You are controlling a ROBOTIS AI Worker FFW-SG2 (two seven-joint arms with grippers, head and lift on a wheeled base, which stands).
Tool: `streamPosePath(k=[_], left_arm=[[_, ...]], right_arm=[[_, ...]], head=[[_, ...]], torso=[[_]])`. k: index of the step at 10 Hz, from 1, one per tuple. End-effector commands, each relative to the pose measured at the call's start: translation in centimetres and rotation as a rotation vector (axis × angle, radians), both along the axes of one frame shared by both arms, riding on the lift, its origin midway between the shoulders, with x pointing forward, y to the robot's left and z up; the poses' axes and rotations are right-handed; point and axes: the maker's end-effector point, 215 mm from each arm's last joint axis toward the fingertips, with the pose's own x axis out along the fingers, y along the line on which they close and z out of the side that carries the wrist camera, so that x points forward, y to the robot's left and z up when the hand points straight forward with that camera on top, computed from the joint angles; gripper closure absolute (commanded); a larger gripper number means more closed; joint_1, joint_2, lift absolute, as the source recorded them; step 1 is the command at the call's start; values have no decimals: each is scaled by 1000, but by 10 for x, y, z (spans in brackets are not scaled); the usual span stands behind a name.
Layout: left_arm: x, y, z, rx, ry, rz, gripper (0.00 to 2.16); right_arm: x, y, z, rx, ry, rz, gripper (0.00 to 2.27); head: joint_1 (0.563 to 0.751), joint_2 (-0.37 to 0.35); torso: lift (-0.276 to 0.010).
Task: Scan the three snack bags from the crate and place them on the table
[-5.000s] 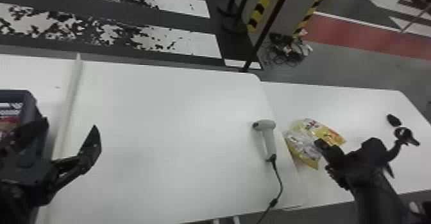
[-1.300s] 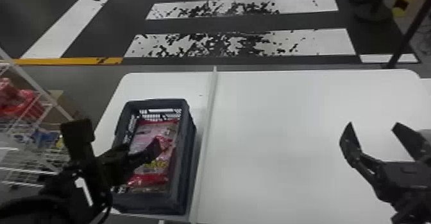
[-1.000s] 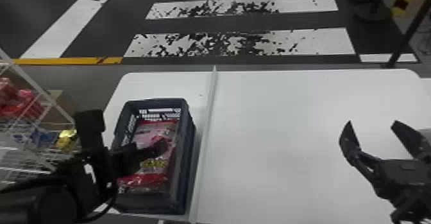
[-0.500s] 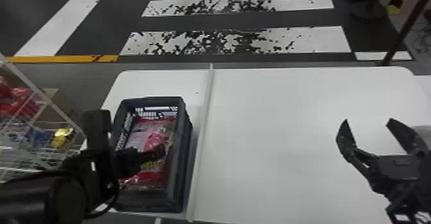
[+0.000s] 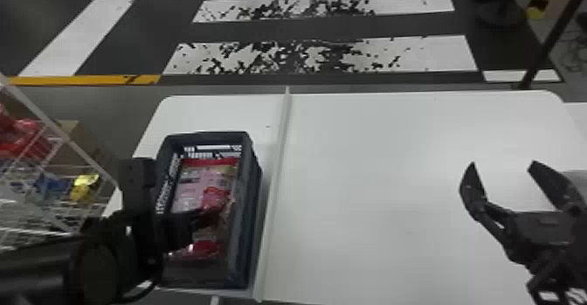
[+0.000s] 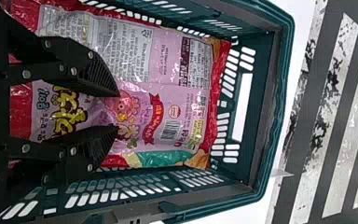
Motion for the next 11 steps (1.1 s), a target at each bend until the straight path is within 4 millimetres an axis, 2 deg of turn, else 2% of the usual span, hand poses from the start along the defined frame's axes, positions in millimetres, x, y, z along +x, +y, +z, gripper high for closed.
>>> streamPosePath(k=[1,7,11], left_arm=[[-5,1,-2,-1,15,2,2013],[-28,7,32,8,-53,3,2071],[-27,-7,93,37,-192,-16,2081]], right_arm=[[-2,1,4,4,-15,0,97],[-13,5,17,19,-48,1,97],[-19,-1,28,17,-84,-11,97]], head=[[695,142],[695,164],[695,150]], torso=[[-62],[-62],[-62]])
